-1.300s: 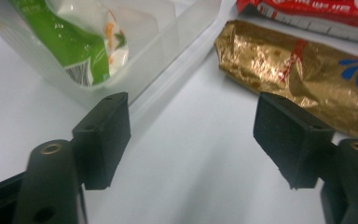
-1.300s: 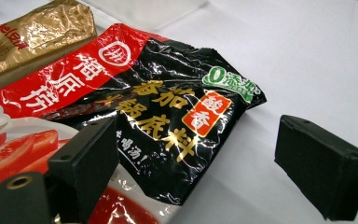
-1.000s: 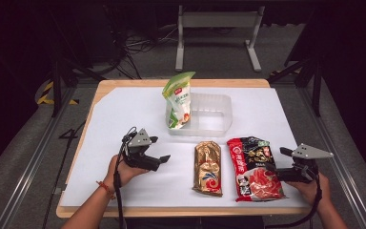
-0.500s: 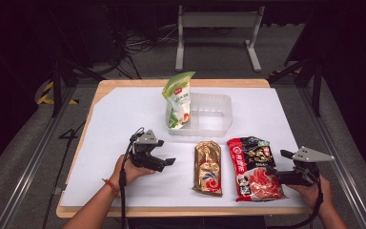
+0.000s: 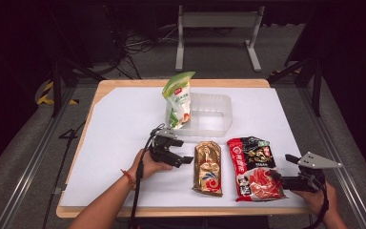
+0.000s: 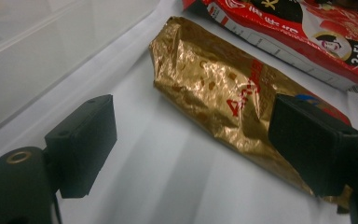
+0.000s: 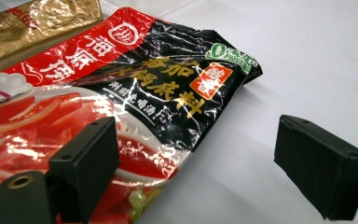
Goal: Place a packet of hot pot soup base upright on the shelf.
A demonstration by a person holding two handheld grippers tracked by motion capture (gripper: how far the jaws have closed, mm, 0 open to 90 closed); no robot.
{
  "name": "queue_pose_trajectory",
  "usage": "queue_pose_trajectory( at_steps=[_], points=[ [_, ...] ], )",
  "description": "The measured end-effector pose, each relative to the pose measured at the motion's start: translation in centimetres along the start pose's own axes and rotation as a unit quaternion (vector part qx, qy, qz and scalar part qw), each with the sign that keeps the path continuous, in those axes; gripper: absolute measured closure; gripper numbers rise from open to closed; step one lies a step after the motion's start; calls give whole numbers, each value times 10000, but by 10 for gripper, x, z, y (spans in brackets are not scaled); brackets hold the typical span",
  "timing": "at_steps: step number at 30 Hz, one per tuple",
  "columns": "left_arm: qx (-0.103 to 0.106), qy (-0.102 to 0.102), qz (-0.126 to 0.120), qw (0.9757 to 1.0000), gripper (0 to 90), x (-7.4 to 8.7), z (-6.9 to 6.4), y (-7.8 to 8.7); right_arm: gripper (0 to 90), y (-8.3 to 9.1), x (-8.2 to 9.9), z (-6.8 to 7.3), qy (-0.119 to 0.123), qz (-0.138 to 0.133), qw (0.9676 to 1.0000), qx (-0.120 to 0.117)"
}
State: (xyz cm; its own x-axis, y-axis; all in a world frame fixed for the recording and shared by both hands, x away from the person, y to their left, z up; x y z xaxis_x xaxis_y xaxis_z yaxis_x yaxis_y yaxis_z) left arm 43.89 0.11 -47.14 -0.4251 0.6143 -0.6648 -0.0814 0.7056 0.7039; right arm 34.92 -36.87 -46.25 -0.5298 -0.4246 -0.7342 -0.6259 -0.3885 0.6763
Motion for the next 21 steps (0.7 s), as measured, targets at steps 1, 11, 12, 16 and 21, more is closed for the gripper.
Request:
queue_pose_trajectory(
  at_steps=[1, 11, 12, 16, 21],
  points=[
    [29, -27, 65, 10000, 163, -2, 0, -5, 141, 3, 2, 0, -19, -16, 10000, 28],
    [-60, 141, 194, 9997, 149, -20, 14, -24, 141, 6, 4, -2, -110, -50, 9999, 76],
    [-2, 174, 194, 9997, 147, -21, 14, -26, 141, 6, 4, -2, -89, -41, 9999, 78],
    [50, 117, 302, 9995, 146, -26, 13, -36, 141, 6, 4, 0, -68, -54, 9999, 57],
    [234, 197, 349, 9989, 139, -32, 15, -48, 141, 6, 3, 0, -33, -38, 10000, 51]
  ],
)
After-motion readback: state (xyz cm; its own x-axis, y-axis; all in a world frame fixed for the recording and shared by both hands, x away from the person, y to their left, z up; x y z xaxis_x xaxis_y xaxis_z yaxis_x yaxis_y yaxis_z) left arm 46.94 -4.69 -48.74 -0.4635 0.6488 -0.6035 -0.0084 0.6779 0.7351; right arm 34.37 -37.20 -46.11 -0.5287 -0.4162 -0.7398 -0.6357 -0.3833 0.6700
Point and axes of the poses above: each handheld gripper's, and its own axes: y roughly backward along the jaws, x roughly out of its underside, z roughly to its left, the point moved 6 cm from there along -y, roughly forward along the jaws, and after that the axes turned 9 degrees about z, right-handed, at the moved point
